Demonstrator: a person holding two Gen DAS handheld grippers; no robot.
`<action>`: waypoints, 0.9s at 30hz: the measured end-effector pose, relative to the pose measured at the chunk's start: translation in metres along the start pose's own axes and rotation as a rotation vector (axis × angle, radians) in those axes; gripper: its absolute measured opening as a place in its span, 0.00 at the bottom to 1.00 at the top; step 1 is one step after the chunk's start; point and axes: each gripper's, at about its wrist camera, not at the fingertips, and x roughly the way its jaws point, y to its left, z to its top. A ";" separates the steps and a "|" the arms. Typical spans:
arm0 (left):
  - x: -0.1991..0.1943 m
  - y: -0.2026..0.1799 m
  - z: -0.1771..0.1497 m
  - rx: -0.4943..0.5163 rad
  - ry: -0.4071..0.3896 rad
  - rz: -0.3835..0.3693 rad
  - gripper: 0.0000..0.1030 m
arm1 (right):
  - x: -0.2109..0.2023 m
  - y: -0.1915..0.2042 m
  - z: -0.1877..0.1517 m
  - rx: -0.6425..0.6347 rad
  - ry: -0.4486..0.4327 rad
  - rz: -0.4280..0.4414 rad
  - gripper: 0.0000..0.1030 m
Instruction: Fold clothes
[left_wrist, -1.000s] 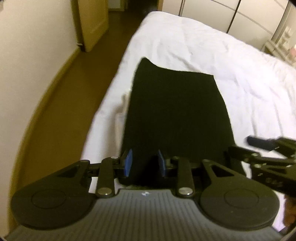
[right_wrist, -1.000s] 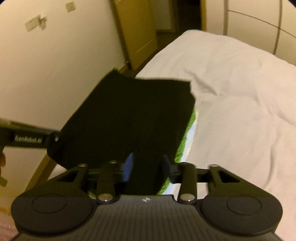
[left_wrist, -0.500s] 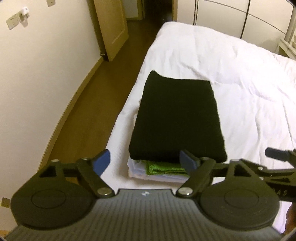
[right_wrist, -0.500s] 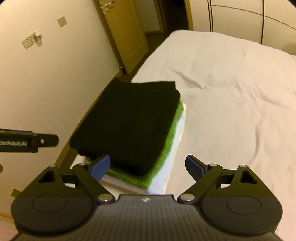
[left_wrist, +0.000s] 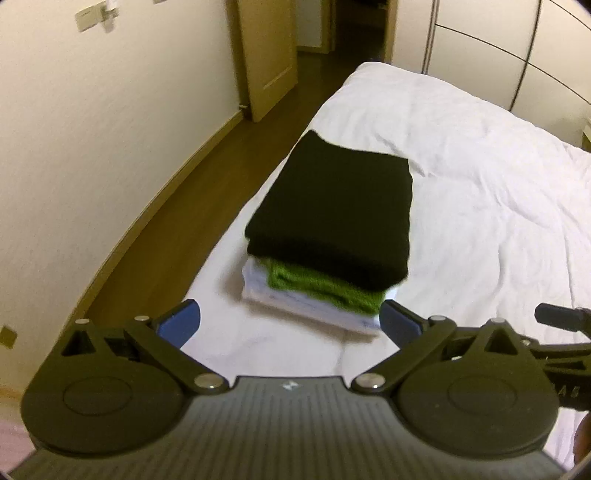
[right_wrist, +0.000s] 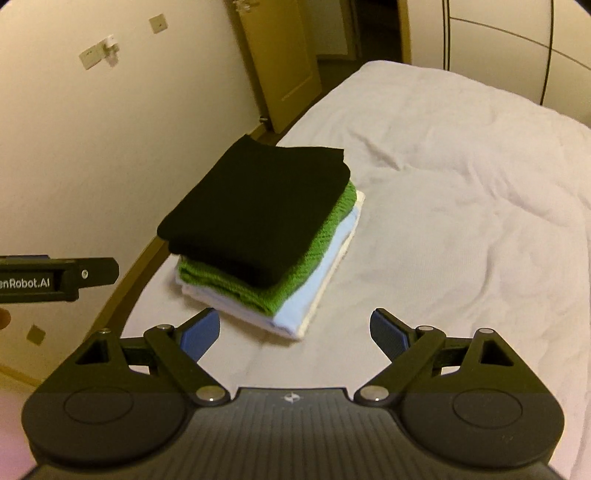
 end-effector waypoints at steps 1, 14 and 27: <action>-0.003 -0.001 -0.007 -0.013 0.003 0.007 0.99 | -0.003 -0.001 -0.003 -0.009 0.003 0.003 0.88; -0.046 -0.009 -0.076 -0.137 -0.006 0.070 0.99 | -0.051 -0.007 -0.033 -0.086 -0.057 0.026 1.00; -0.051 -0.038 -0.096 -0.123 0.051 0.075 0.99 | -0.054 -0.034 -0.053 -0.044 0.004 0.011 1.00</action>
